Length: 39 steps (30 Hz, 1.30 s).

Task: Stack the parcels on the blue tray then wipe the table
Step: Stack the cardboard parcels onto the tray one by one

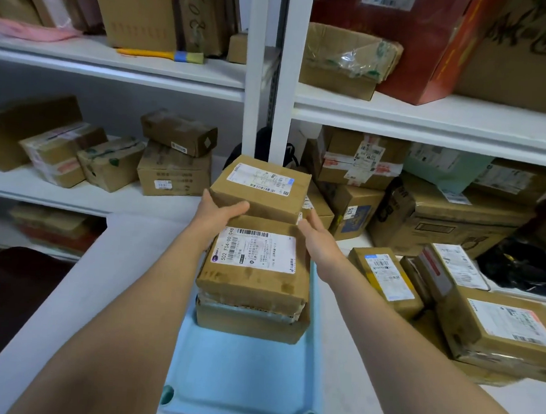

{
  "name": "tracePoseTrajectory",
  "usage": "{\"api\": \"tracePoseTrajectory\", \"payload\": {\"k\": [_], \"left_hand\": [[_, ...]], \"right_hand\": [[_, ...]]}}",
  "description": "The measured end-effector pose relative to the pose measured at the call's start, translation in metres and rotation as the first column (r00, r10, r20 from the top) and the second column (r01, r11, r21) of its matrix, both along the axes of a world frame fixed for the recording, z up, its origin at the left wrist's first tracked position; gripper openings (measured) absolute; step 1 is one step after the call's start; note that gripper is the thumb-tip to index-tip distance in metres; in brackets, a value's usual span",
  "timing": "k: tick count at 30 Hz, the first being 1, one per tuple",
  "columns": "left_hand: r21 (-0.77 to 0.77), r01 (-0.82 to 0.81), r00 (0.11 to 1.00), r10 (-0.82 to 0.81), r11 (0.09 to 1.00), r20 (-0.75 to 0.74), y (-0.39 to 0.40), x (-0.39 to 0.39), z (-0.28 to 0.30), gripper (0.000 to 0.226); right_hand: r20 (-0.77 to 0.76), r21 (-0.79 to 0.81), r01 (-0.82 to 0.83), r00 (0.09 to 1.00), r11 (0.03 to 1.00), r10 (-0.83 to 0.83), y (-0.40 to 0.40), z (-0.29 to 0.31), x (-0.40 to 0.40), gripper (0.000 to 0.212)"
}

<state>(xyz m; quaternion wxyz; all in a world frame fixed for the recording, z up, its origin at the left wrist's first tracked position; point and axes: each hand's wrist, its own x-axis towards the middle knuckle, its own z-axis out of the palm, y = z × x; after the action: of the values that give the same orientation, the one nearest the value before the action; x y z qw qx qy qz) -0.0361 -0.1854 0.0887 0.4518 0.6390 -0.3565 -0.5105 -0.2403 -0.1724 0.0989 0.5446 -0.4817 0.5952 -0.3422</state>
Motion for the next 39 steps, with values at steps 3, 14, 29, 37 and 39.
{"api": "tracePoseTrajectory", "payload": {"k": [3, 14, 29, 37, 39], "left_hand": [[-0.031, -0.002, 0.992, 0.006, 1.0, 0.126, -0.012, -0.002, -0.007, 0.094], [-0.144, 0.064, 0.908, 0.002, 0.988, 0.418, -0.006, -0.015, -0.006, 0.035], [-0.493, -0.031, 0.668, 0.384, 0.87, 0.637, 0.0, -0.094, 0.049, 0.034], [-0.53, 0.276, 0.729, 0.184, 0.802, 0.659, 0.026, -0.215, 0.029, 0.015], [-0.47, 0.321, 0.733, 0.099, 0.822, 0.673, 0.029, -0.241, 0.011, 0.017]], "right_hand": [[0.007, -0.045, -0.01, 1.0, 0.999, 0.011, -0.01, 0.002, 0.005, 0.051], [-0.03, -0.149, 0.295, 0.953, 0.944, -0.303, -0.016, -0.008, 0.013, 0.041], [-0.071, -0.121, 0.362, 0.926, 0.924, -0.372, -0.005, -0.022, -0.045, 0.037], [-0.339, -0.06, 0.49, 0.809, 0.87, -0.48, 0.006, -0.065, -0.152, 0.05], [-0.445, -0.031, 0.497, 0.77, 0.867, -0.457, 0.009, -0.079, -0.182, 0.055]]}}
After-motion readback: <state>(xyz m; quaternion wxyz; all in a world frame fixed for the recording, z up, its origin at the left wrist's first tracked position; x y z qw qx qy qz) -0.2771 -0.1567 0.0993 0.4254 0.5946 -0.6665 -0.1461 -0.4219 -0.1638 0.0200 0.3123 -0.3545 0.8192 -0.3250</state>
